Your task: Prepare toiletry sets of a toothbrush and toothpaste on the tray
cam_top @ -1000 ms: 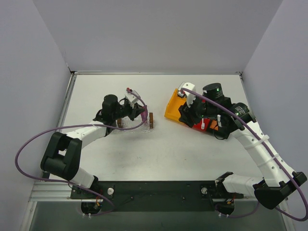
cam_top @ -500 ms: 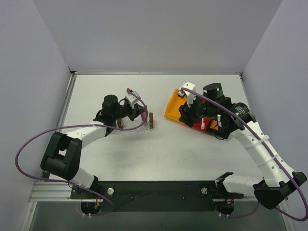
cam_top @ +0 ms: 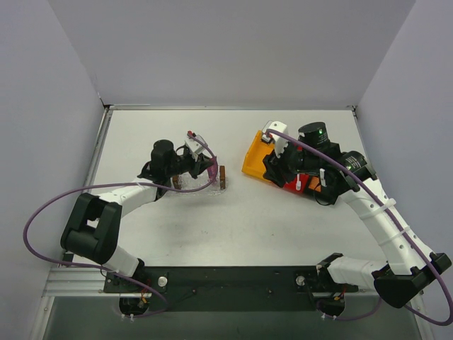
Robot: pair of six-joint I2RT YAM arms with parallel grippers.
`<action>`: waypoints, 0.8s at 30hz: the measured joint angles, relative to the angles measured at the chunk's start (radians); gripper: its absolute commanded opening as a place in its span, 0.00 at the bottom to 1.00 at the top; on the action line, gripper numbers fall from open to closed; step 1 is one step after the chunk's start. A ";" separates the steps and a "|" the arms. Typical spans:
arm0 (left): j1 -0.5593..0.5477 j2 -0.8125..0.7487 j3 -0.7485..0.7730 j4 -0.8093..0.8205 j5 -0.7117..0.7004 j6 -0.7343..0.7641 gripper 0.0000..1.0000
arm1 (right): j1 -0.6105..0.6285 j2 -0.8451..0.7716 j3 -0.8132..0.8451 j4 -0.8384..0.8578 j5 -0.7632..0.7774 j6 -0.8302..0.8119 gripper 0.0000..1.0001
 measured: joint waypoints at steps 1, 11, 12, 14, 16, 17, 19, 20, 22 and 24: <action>0.000 0.000 0.000 0.000 0.002 0.000 0.00 | 0.000 0.000 0.000 0.000 0.000 0.000 0.43; 0.000 0.000 0.000 -0.001 0.006 0.010 0.00 | 0.000 0.000 0.000 0.000 -0.003 0.000 0.43; 0.000 0.000 0.000 -0.001 0.006 0.011 0.00 | 0.000 0.000 0.000 0.000 -0.003 0.000 0.43; 0.000 0.000 0.000 -0.002 0.008 0.015 0.06 | 0.000 0.000 0.000 0.000 -0.004 0.000 0.43; 0.000 0.000 0.000 -0.004 0.009 0.018 0.18 | 0.000 0.000 0.000 0.000 -0.004 0.000 0.43; 0.000 0.000 0.001 -0.004 0.010 0.019 0.20 | 0.000 0.000 0.000 0.000 -0.004 0.000 0.43; 0.000 0.000 0.002 -0.008 0.011 0.023 0.29 | 0.000 0.000 0.000 0.000 -0.003 0.000 0.43; 0.000 0.000 0.002 -0.009 0.012 0.026 0.32 | 0.000 0.000 0.000 0.000 -0.003 0.001 0.43; 0.000 -0.001 0.002 -0.021 0.012 0.031 0.37 | 0.000 0.000 0.000 0.000 -0.003 0.001 0.43; 0.000 -0.001 0.002 -0.041 0.012 0.034 0.43 | 0.000 0.000 0.000 0.000 -0.003 0.002 0.43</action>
